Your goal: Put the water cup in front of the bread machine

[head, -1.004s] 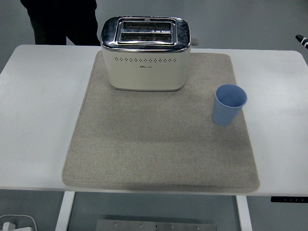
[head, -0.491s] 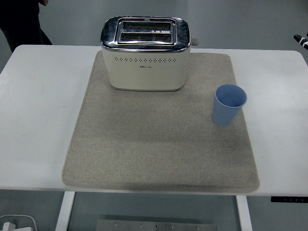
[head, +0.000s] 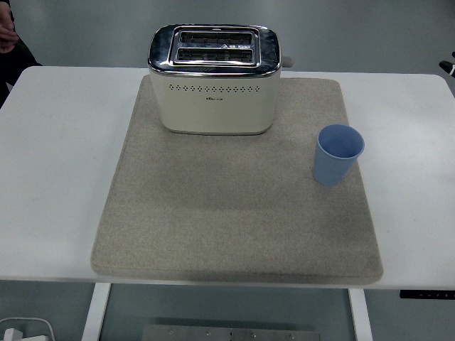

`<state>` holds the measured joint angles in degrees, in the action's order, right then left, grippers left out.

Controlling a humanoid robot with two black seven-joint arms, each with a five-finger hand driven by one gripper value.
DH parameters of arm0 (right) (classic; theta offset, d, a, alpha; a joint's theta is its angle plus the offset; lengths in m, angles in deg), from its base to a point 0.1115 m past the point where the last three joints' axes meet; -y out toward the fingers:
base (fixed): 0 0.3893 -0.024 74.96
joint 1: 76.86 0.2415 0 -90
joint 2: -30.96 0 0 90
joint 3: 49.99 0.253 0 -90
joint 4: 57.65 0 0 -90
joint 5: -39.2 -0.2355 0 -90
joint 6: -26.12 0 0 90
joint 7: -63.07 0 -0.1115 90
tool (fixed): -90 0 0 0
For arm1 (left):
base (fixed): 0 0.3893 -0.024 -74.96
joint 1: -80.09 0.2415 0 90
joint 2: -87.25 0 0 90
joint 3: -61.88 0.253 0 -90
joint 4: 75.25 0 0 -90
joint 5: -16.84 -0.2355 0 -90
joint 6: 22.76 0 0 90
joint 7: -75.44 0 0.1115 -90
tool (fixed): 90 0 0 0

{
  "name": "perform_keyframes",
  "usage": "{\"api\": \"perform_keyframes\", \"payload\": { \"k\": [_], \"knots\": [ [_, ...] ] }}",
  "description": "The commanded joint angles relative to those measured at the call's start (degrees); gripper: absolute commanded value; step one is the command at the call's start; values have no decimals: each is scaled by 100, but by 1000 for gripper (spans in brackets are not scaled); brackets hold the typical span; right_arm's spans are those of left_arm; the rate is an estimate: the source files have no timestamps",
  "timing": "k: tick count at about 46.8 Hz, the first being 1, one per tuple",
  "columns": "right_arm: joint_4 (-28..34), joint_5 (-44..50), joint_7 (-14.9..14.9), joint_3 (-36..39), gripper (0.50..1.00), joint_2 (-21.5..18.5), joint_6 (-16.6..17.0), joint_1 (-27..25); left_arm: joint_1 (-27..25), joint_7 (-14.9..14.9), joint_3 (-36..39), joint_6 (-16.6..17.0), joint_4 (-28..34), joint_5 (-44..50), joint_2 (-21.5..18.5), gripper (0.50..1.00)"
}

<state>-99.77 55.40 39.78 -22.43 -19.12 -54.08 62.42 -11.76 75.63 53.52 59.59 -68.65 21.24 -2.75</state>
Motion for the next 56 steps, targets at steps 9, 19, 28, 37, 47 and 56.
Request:
{"api": "perform_keyframes", "payload": {
  "k": [9,19,28,37,47,56],
  "knots": [
    [-973,717,-457,-5,915,683,58,-594,1,-1,1,0,-1,-1,0,1000],
    [-2001,1393,-932,-14,915,1166,67,-1245,1,-1,1,0,-1,-1,0,1000],
    [-2635,2070,-1029,-14,915,1228,-30,-1737,1,-1,1,0,-1,-1,0,1000],
    [-2635,2519,-1020,-76,915,851,-443,-2001,1,-1,1,0,-1,-1,0,1000],
    [-2626,2563,-950,-172,913,578,-742,-2001,1,-1,1,0,-1,-1,0,1000],
    [-2556,2563,-862,-172,913,367,-917,-1966,1,-1,1,0,-1,-1,0,1000]
  ]
}}
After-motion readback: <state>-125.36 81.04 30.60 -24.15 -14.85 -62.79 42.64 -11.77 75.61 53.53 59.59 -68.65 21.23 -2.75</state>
